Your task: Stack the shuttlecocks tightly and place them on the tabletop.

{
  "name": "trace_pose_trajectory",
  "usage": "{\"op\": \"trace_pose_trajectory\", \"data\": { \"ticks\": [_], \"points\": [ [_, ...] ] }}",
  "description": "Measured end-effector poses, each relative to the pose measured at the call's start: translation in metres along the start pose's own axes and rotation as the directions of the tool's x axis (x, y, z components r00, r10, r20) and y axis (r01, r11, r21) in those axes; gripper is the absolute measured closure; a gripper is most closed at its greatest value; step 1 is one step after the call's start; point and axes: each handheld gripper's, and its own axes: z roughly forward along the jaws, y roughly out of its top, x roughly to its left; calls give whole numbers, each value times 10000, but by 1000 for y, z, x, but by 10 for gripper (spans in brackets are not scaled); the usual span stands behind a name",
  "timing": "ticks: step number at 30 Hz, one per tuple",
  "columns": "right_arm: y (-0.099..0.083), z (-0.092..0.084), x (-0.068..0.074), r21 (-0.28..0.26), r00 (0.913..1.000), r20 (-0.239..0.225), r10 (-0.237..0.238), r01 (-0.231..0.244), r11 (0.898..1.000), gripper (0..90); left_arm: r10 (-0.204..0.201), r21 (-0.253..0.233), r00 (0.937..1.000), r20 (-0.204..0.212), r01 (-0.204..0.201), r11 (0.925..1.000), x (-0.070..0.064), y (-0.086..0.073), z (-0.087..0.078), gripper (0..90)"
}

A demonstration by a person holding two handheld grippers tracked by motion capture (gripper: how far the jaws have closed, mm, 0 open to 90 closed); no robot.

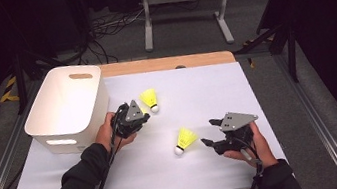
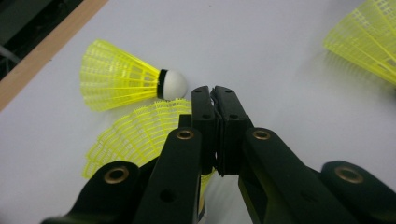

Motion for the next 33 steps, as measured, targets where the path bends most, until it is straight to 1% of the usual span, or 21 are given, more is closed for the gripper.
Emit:
{"op": "trace_pose_trajectory", "data": {
  "ticks": [2, 3, 5, 6, 7, 8, 9, 10, 12, 13, 14, 19, 20, 21, 23, 24, 26, 27, 29, 30, 33],
  "points": [
    [0, 0, 1, 66, 10000, -46, -42, 42, 10000, 306, 5, 29, 10000, 91, -6, 10000, 0, 0, 1, 819],
    [0, 1, 1, 118, 9999, -84, -70, 71, 9999, 304, 38, 26, 9997, 243, -39, 10000, -1, 1, 2, 819],
    [-1, 1, 2, 199, 9997, -178, -155, 159, 9997, 298, 3, 25, 9995, 305, -4, 10000, -2, 2, 3, 786],
    [-1, 2, 2, 211, 9996, -227, -140, 144, 9997, 297, -89, -7, 9988, 480, 89, 10000, -2, 3, 4, 781],
    [-1, 2, 2, 216, 9993, -324, -163, 170, 9996, 284, -116, -61, 9989, 450, 118, 9999, -2, 4, 5, 785],
    [-1, 2, 3, 188, 9987, -466, -213, 222, 9996, 277, -155, -43, 9980, 610, 158, 9999, -2, 5, 6, 809],
    [-2, 3, 4, 182, 9971, -706, -278, 292, 9994, 275, -18, 20, 9978, 665, 16, 10000, -3, 7, 8, 862],
    [-2, 4, 5, 214, 9957, -842, -388, 408, 9989, 273, 60, 85, 9974, 711, -66, 9999, -3, 8, 10, 869],
    [-2, 5, 7, 269, 9944, -958, -453, 481, 9985, 268, 250, 210, 9967, 776, -267, 9994, -5, 10, 13, 874],
    [-2, 6, 7, 307, 9937, -1007, -484, 517, 9982, 267, 263, 277, 9955, 915, -289, 9992, -5, 12, 16, 876],
    [-3, 7, 7, 350, 9934, -1030, -508, 546, 9979, 268, 297, 320, 9958, 862, -326, 9990, -6, 13, 18, 881],
    [-5, 7, 7, 392, 9911, -1229, -516, 568, 9976, 274, 461, 651, 9903, 1314, -550, 9964, -8, 18, 25, 892],
    [-5, 7, 7, 392, 9911, -1229, -516, 568, 9976, 274, 461, 651, 9903, 1314, -550, 9964, -8, 18, 25, 893],
    [-5, 7, 7, 404, 9896, -1331, -541, 599, 9974, 272, 585, 785, 9891, 1355, -695, 9945, -10, 20, 28, 894],
    [-5, 7, 7, 418, 9897, -1328, -530, 591, 9974, 270, 638, 903, 9874, 1445, -774, 9929, -11, 21, 30, 894],
    [-6, 7, 8, 438, 9897, -1329, -534, 597, 9973, 268, 744, 1094, 9854, 1530, -917, 9898, -12, 21, 33, 894],
    [-6, 8, 9, 512, 9884, -1398, -586, 663, 9965, 266, 694, 1355, 9832, 1690, -930, 9864, -13, 20, 37, 896],
    [-5, 8, 9, 526, 9879, -1425, -613, 694, 9962, 266, 638, 1464, 9833, 1707, -893, 9852, -13, 19, 39, 896],
    [-5, 7, 9, 524, 9870, -1474, -638, 722, 9960, 266, 506, 1495, 9824, 1798, -781, 9857, -12, 17, 40, 896],
    [-5, 7, 9, 525, 9869, -1488, -628, 713, 9961, 266, 437, 1466, 9833, 1764, -701, 9867, -12, 17, 40, 896],
    [-6, 8, 9, 548, 9871, -1489, -583, 671, 9962, 266, 526, 1472, 9854, 1621, -768, 9861, -12, 17, 40, 896]
  ]
}}
